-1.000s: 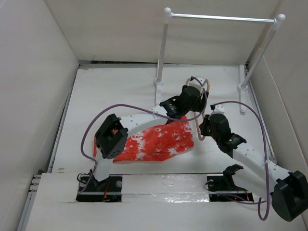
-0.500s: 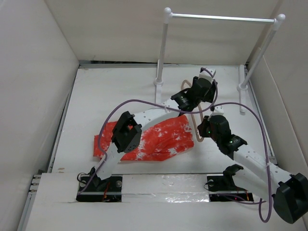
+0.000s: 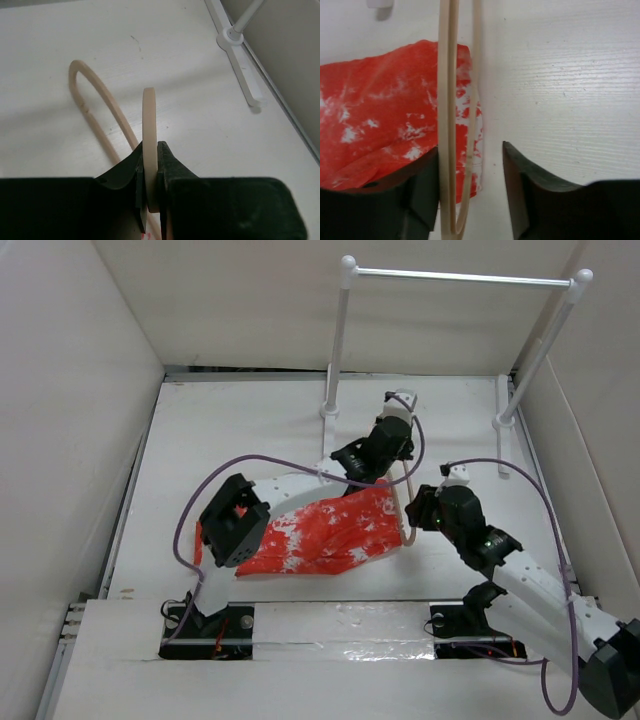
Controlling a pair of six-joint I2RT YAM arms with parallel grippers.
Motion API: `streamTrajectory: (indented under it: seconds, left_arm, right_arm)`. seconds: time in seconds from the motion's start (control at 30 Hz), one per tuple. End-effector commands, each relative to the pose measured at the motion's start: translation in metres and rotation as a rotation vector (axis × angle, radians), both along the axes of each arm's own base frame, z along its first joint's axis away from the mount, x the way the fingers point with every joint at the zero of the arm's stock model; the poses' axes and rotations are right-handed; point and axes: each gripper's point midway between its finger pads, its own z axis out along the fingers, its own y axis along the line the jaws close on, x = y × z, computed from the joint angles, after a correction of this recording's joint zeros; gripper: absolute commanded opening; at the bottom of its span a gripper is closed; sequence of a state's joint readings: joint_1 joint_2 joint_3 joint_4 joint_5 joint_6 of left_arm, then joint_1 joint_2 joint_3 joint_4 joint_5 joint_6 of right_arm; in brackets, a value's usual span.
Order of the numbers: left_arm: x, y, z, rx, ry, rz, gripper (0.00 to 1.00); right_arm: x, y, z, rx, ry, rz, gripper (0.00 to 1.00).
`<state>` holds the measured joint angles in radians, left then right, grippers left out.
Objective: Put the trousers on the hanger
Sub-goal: Pick up the hanger from the clothesline, then place the trousers on the hanger.
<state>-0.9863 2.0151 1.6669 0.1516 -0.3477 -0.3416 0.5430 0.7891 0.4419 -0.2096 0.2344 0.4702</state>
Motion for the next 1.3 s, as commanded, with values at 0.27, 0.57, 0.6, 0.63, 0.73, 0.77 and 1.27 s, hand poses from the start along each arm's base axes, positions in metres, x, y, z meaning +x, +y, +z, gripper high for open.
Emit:
streamTrajectory:
  seconds: [0.27,0.57,0.6,0.63,0.73,0.77,1.27]
  left_arm:
    - [-0.077,0.034,0.04,-0.519,0.089,0.004,0.0]
    - [-0.102,0.058,-0.013,-0.56,0.15,0.108,0.0]
    - [-0.101,0.069,-0.022,-0.548,0.139,0.164,0.0]
    - [-0.099,0.075,-0.025,-0.562,0.14,0.192,0.0]
    - [-0.104,0.085,-0.038,-0.565,0.138,0.251,0.0]
    - [-0.103,0.09,-0.042,-0.566,0.135,0.273,0.0]
    - [-0.089,0.112,-0.056,-0.539,0.1,0.366,0.0]
  right_arm:
    - [-0.014,0.002,0.08,0.11,-0.168,0.046,0.68]
    - [-0.02,0.016,0.081,0.135,-0.171,0.139,0.53]
    - [-0.017,0.017,0.074,0.125,-0.154,0.136,0.52]
    - [-0.014,0.017,0.066,0.115,-0.134,0.126,0.33]
    - [0.002,0.028,0.047,0.11,-0.113,0.154,0.06]
    - [0.001,0.035,0.042,0.116,-0.096,0.19,0.05]
    - [0.054,0.048,-0.044,0.058,0.084,0.179,0.53]
